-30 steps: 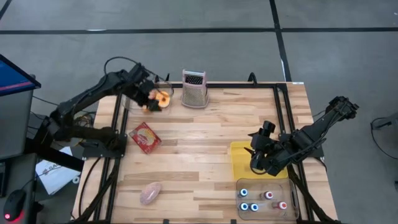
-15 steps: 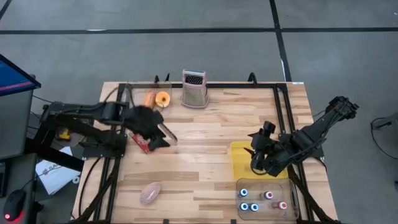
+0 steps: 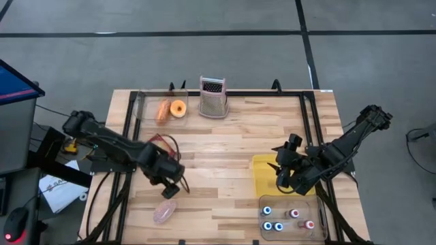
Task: Pick & Place Food Item
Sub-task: Put the bear claw into the top transparent bin
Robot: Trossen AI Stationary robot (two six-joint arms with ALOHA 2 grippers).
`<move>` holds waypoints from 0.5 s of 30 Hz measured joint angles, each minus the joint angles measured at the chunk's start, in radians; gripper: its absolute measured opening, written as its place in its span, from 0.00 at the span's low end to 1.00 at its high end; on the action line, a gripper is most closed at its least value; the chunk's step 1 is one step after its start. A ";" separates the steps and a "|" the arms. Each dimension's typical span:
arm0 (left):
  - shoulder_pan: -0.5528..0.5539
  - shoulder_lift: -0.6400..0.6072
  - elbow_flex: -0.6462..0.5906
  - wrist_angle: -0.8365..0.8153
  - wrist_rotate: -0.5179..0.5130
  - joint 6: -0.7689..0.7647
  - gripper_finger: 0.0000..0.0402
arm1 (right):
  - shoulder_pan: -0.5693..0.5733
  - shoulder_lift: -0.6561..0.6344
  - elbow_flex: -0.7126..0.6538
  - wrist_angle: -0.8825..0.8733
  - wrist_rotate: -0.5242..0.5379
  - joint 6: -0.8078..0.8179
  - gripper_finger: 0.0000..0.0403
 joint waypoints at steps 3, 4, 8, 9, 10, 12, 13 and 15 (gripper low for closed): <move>-0.037 0.050 0.000 -0.003 0.013 -0.053 0.99 | 0.000 0.000 0.000 0.003 0.000 0.000 0.62; -0.051 0.062 0.000 0.000 0.012 -0.073 0.99 | 0.000 0.000 0.000 0.006 0.000 0.000 0.62; -0.108 0.092 0.000 0.053 -0.017 -0.168 0.99 | 0.000 0.000 -0.001 0.017 -0.001 0.000 0.62; -0.122 0.099 0.000 0.061 -0.016 -0.192 0.99 | 0.000 0.000 -0.001 0.019 -0.002 0.000 0.62; -0.133 0.106 0.000 0.073 -0.015 -0.213 1.00 | 0.000 0.000 -0.001 0.018 -0.003 0.000 0.62; -0.155 0.119 0.000 0.087 -0.024 -0.253 1.00 | 0.000 0.000 -0.001 0.018 -0.003 0.000 0.62; -0.165 0.124 0.000 0.088 -0.028 -0.273 1.00 | 0.000 0.000 -0.001 0.018 -0.003 0.000 0.62; -0.186 0.138 0.000 0.106 -0.044 -0.306 1.00 | 0.000 0.000 -0.001 0.018 -0.003 0.000 0.62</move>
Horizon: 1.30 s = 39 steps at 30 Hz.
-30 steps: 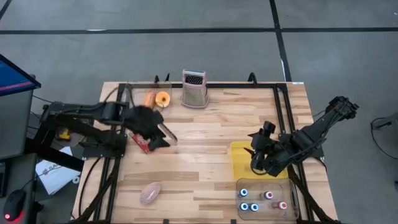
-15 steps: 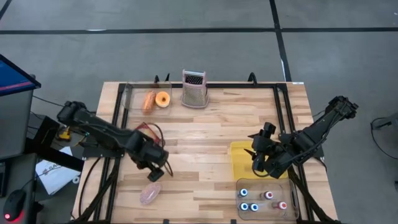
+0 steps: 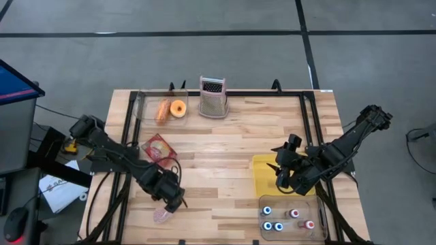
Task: Pick & Place Food Item
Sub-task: Put the bear claw into the top transparent bin
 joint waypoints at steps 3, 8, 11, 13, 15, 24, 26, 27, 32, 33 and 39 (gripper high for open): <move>-0.030 0.036 0.000 0.013 -0.016 -0.038 1.00 | 0.001 0.000 0.000 0.002 0.000 0.000 0.62; -0.062 0.107 0.000 0.059 -0.003 -0.069 1.00 | 0.008 0.000 0.000 0.011 0.000 0.000 0.62; -0.081 0.141 0.000 0.070 0.007 -0.084 1.00 | 0.008 0.000 0.000 0.022 -0.003 0.000 0.62; -0.092 0.158 0.000 0.095 0.008 -0.094 1.00 | 0.008 0.000 0.000 0.028 -0.007 0.000 0.62; -0.098 0.170 0.000 0.113 0.009 -0.107 1.00 | 0.008 0.000 0.000 0.030 -0.016 0.000 0.62; -0.114 0.203 -0.027 0.170 0.002 -0.117 1.00 | 0.026 0.000 0.000 0.051 -0.019 0.009 0.62; -0.114 0.203 -0.050 0.195 0.001 -0.118 1.00 | 0.035 0.000 0.000 0.063 -0.019 0.011 0.62; -0.114 0.203 -0.061 0.208 0.001 -0.119 1.00 | 0.039 0.000 0.000 0.065 -0.020 0.013 0.62; -0.113 0.203 -0.109 0.266 -0.003 -0.118 1.00 | 0.055 0.000 0.000 0.063 -0.020 0.034 0.62; -0.115 0.203 -0.114 0.268 -0.001 -0.119 1.00 | 0.057 0.000 0.000 0.063 -0.019 0.034 0.62; -0.118 0.203 -0.124 0.271 0.005 -0.116 0.93 | 0.060 0.001 0.000 0.063 -0.019 0.042 0.62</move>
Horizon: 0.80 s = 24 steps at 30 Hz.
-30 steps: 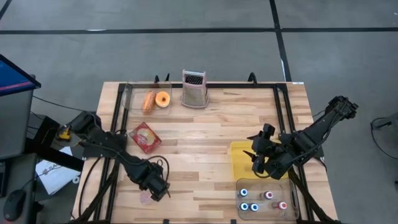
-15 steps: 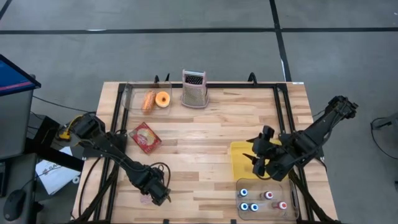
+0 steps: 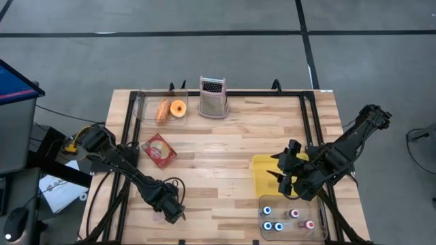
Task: Pick & Place Food Item
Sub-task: Put the bear claw into the top transparent bin
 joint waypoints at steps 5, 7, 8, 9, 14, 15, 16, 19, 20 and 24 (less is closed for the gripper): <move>0.000 0.000 0.000 0.001 0.000 0.012 0.83 | 0.000 0.000 0.000 0.000 0.001 0.000 0.62; 0.001 0.000 0.000 0.008 -0.004 0.012 0.78 | 0.000 0.000 0.000 0.000 0.001 0.000 0.62; 0.001 0.000 0.000 0.014 -0.007 0.013 0.76 | 0.000 0.000 0.000 0.000 0.001 0.000 0.62; 0.001 0.000 0.000 0.019 -0.011 0.015 0.74 | 0.000 0.000 0.000 0.000 0.001 0.000 0.62; 0.026 -0.002 0.000 0.035 -0.047 0.050 0.66 | 0.000 0.000 0.000 0.000 0.004 0.000 0.62; 0.037 -0.005 0.000 0.038 -0.060 0.063 0.65 | 0.000 0.000 0.000 0.000 0.004 -0.001 0.62; 0.050 -0.010 0.000 0.040 -0.081 0.079 0.65 | 0.000 0.000 0.000 -0.001 0.004 -0.002 0.62; 0.112 -0.023 0.000 0.063 -0.127 0.150 0.66 | 0.000 0.000 0.000 -0.001 0.003 -0.005 0.62; 0.137 -0.036 0.000 0.061 -0.155 0.185 0.67 | 0.000 0.000 0.000 -0.001 0.002 -0.006 0.62; 0.276 -0.090 0.000 0.085 -0.234 0.356 0.69 | 0.000 0.000 0.001 -0.011 -0.004 -0.009 0.62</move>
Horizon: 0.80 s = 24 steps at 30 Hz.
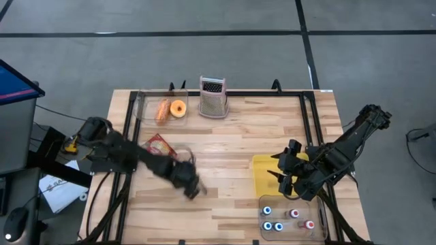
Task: Pick & Place Food Item
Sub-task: Put the bear claw into the top transparent bin
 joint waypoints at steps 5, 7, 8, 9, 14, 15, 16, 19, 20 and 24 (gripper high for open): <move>0.255 -0.111 0.000 0.006 -0.073 0.280 0.68 | 0.015 0.000 0.000 -0.004 -0.001 -0.007 0.62; 0.380 -0.159 0.000 0.012 -0.075 0.394 0.68 | 0.021 0.000 0.000 -0.005 -0.003 -0.007 0.62; 0.446 -0.187 0.000 0.003 -0.074 0.444 0.67 | 0.025 0.000 0.000 -0.005 -0.003 -0.007 0.62; 0.514 -0.212 0.002 0.004 -0.066 0.491 0.67 | 0.028 0.000 0.000 -0.005 -0.003 -0.007 0.62; 0.859 -0.333 0.025 0.004 -0.003 0.684 0.67 | 0.032 0.000 0.000 -0.009 -0.003 -0.007 0.62; 0.920 -0.350 0.033 0.006 0.011 0.712 0.67 | 0.032 0.000 0.000 -0.011 -0.002 -0.007 0.62; 0.979 -0.364 0.040 0.008 0.027 0.739 0.67 | 0.032 0.000 0.000 -0.014 -0.002 -0.006 0.62; 1.127 -0.383 0.054 -0.009 0.065 0.803 0.67 | 0.029 0.000 0.000 -0.028 -0.002 0.001 0.62; 1.166 -0.384 0.057 -0.022 0.069 0.819 0.67 | 0.029 0.000 0.000 -0.029 -0.002 0.001 0.62; 1.272 -0.379 0.062 -0.075 0.062 0.881 0.67 | 0.022 0.000 0.000 -0.028 -0.002 0.002 0.62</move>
